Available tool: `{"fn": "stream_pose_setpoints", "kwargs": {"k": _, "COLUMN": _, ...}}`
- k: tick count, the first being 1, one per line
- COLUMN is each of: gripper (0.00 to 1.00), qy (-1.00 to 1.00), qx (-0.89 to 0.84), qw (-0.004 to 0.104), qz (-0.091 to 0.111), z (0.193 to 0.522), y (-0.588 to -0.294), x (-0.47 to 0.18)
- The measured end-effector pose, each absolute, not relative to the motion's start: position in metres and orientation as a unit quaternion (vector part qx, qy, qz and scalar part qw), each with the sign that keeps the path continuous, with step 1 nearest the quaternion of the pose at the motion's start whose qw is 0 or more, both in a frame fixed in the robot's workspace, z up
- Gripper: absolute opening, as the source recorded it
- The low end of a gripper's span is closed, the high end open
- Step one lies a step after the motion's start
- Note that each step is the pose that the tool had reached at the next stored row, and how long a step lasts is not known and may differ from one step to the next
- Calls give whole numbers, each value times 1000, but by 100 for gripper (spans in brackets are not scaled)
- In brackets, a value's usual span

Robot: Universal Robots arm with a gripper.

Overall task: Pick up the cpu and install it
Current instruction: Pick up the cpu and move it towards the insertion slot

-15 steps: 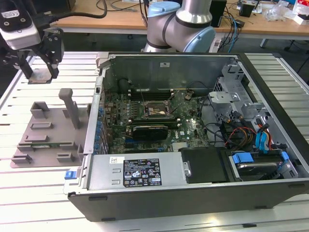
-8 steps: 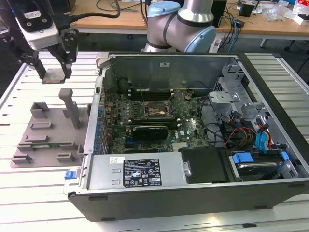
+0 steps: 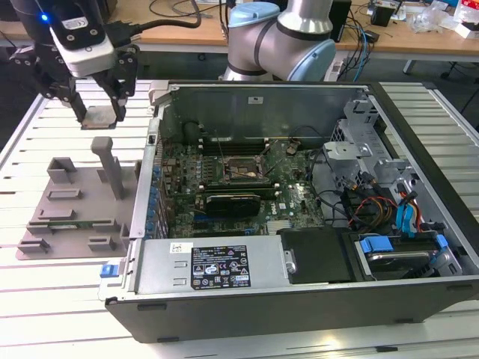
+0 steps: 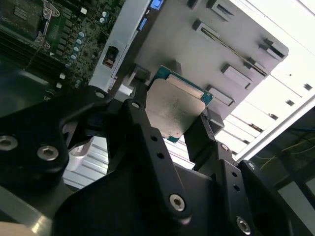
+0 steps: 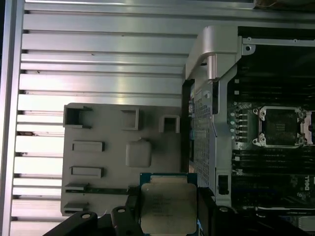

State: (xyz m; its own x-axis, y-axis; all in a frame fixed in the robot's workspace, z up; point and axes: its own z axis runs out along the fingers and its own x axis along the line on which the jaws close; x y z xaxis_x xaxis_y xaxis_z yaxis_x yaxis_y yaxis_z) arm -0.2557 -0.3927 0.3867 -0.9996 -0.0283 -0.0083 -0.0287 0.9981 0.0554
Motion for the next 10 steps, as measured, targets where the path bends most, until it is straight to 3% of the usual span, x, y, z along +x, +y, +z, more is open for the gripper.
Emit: {"fn": "stream_pose_setpoints", "kwargs": {"k": 10, "gripper": 55, "qy": 1000, "qx": -14, "qw": 4, "qz": 28, "z": 387, "y": -393, "x": -220}}
